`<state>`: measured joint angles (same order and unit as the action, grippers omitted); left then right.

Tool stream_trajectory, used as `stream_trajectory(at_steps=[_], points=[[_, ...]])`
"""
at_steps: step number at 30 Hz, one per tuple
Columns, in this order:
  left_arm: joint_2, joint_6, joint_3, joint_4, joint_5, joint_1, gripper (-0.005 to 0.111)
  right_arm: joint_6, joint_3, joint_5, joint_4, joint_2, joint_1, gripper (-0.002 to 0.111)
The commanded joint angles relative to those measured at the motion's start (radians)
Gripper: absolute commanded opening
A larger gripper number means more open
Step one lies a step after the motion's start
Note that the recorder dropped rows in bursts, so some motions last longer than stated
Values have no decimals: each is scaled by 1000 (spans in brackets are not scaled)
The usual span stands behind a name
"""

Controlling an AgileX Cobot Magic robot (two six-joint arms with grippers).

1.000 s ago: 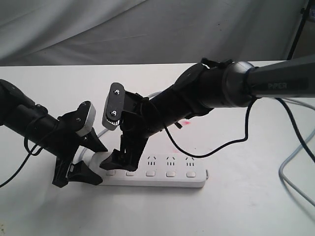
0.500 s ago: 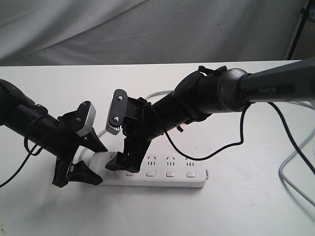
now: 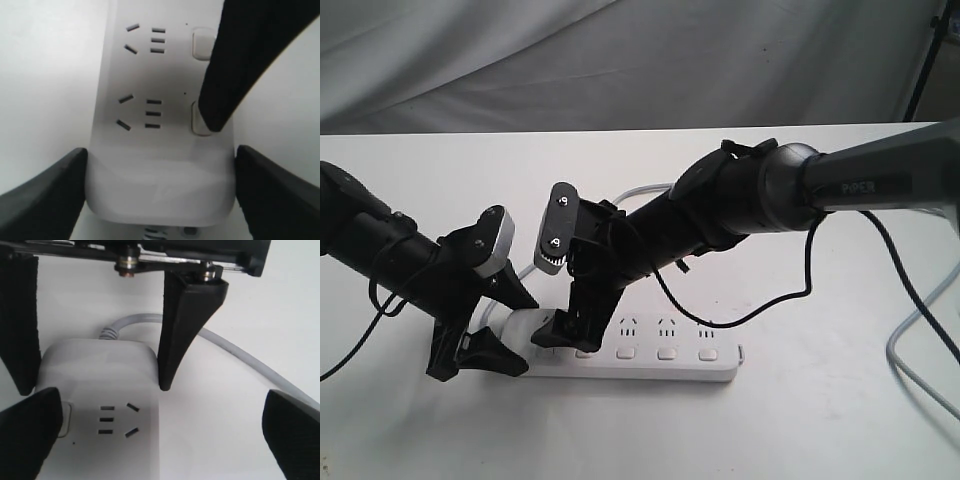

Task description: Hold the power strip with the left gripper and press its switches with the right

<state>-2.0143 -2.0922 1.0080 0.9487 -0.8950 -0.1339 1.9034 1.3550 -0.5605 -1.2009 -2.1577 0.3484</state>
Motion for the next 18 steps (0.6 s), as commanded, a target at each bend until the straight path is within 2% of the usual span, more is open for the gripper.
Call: stream_trajectory(at_steps=[1, 18], points=[[-1, -1, -4, 7, 5, -6, 14, 22, 3, 5, -7, -13, 2, 105], [-1, -1, -4, 7, 5, -6, 14, 18, 3, 23, 93, -39, 2, 105]])
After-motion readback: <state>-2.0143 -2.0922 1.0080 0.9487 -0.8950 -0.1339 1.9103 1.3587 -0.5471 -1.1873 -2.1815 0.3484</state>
